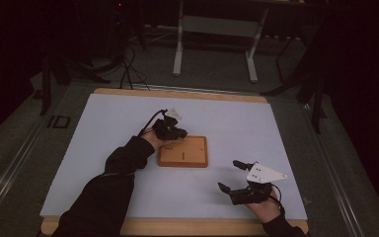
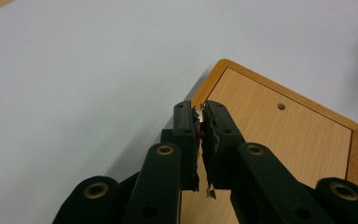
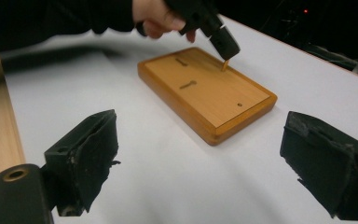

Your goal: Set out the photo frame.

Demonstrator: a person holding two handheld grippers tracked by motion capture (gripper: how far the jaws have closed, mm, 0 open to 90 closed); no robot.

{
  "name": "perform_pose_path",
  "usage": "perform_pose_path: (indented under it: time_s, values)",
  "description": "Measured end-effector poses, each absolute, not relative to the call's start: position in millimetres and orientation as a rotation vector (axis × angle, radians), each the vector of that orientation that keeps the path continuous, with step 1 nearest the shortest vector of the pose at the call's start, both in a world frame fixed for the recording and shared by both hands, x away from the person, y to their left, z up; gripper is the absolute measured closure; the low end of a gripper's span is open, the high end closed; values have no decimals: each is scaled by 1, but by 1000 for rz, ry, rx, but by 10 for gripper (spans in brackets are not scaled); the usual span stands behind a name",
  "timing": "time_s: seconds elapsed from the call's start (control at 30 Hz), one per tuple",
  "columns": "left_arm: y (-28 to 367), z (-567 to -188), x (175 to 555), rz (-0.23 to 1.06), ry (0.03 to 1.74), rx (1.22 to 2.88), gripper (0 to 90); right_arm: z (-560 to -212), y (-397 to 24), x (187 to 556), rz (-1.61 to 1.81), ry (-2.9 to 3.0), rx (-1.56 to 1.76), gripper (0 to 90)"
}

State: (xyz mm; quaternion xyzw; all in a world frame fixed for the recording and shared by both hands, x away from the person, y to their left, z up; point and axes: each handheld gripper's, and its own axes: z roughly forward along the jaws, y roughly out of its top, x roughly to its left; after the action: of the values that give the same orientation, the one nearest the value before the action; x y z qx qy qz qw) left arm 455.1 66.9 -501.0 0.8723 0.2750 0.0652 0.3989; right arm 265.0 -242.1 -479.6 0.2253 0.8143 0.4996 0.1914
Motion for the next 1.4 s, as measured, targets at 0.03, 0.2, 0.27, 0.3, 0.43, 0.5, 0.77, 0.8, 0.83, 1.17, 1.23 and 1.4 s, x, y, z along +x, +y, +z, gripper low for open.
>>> perform_pose_path:
  time_s: [0.03, 0.2, 0.27, 0.3, 0.43, 0.5, 0.77, 0.8, 0.83, 1.17, 1.23, 1.4]
  values:
    - [67, -500, 456, 160, 699, 2214, 848, -479, -240, 266, 1395, 2302, 612, 107]
    - [67, -500, 458, 131, 724, 2213, 849, -475, -229, 274, 1346, 2337, 538, 107]
    - [67, -500, 459, 124, 734, 2207, 848, -475, -224, 277, 1300, 2353, 509, 108]
    - [67, -500, 459, 122, 740, 2206, 848, -476, -221, 278, 1280, 2358, 497, 112]
    - [66, -498, 460, 112, 750, 2217, 848, -478, -213, 283, 1234, 2382, 458, 127]
    - [67, -499, 460, 105, 755, 2215, 848, -479, -210, 285, 1216, 2372, 437, 133]
    - [67, -497, 466, 54, 760, 2230, 848, -484, -195, 290, 1021, 2392, 303, 195]
    - [68, -497, 467, 40, 775, 2220, 848, -485, -194, 290, 1006, 2395, 283, 200]
    - [68, -497, 469, 31, 777, 2220, 848, -485, -194, 290, 1006, 2395, 283, 200]
    - [70, -497, 477, -34, 803, 2208, 848, -497, -177, 290, 875, 2331, 158, 267]
    - [70, -497, 478, -42, 808, 2206, 848, -500, -172, 289, 834, 2307, 117, 291]
    - [72, -499, 482, -74, 822, 2189, 848, -512, -159, 289, 664, 2249, -3, 338]
